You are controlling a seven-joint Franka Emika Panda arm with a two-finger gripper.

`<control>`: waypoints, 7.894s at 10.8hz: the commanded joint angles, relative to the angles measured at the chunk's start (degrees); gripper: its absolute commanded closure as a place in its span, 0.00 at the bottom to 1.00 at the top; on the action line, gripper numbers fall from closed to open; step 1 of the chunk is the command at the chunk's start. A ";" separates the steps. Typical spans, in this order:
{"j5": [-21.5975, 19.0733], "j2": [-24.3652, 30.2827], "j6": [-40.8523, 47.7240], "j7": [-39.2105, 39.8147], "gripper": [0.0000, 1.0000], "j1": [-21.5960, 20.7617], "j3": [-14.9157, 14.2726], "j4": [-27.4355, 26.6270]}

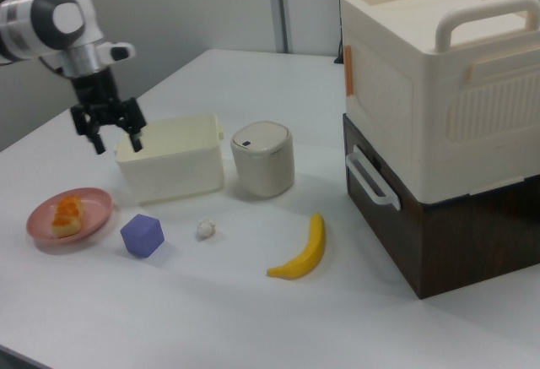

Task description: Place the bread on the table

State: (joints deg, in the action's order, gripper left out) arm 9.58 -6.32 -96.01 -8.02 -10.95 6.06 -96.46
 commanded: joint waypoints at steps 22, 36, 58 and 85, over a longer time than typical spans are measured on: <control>9.76 -24.43 -8.49 2.49 0.08 -20.87 1.67 6.20; 6.77 -4.05 -3.75 1.78 1.00 -5.25 1.59 -0.83; 12.57 -5.54 -8.85 3.37 0.00 14.64 1.23 -16.30; -15.65 7.03 3.02 1.84 0.00 21.32 -4.13 6.82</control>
State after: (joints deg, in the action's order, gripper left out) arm -7.37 -0.48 -93.93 -11.04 10.90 2.24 -87.75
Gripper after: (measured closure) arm 0.000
